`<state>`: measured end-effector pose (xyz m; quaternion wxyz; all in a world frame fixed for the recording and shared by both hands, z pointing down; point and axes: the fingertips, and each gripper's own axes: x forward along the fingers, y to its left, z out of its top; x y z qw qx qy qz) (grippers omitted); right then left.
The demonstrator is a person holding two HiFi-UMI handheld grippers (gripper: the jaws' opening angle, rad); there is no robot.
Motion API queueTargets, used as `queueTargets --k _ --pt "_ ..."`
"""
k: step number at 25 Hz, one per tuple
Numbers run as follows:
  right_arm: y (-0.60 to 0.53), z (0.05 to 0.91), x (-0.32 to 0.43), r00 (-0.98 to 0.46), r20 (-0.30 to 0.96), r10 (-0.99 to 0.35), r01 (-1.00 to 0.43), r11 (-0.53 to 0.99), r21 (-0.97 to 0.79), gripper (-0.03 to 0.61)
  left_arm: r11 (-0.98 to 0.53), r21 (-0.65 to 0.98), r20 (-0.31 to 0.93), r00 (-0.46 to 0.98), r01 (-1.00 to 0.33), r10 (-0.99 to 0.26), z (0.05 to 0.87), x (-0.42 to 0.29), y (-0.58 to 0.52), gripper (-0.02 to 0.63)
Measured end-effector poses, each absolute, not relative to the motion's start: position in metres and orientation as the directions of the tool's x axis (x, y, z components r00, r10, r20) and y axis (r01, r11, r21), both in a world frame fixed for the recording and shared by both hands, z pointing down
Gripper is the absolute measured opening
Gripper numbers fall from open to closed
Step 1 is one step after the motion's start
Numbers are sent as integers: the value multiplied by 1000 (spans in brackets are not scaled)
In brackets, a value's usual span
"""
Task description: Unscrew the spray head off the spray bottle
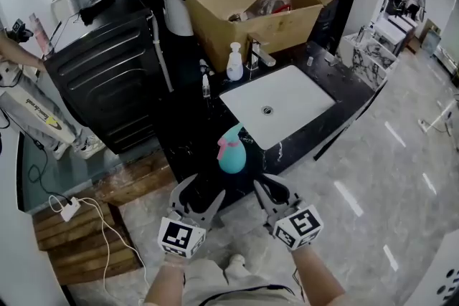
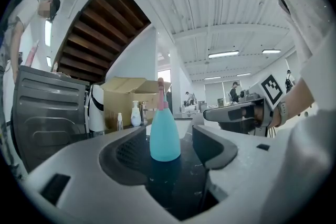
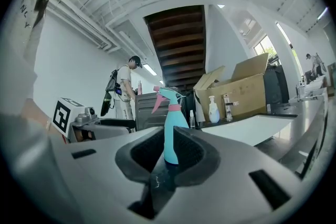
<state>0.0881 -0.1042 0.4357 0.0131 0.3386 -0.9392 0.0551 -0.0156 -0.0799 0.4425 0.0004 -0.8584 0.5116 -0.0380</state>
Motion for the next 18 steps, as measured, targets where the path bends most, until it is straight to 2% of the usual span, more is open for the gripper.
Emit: queueTargets --k 5,10,18 --pt "-112 433 86 -770 52 -636 -637 761 -126 52 -529 -73 111 521 -845 -847 451 -4 -104 342" --pt "-120 422 77 -762 27 -647 -644 752 -139 67 -571 -107 153 554 -814 -818 461 1 -127 395" --pt "-137 416 68 -724 28 -690 -684 711 -166 74 -651 -93 186 629 -753 -755 468 12 -162 419"
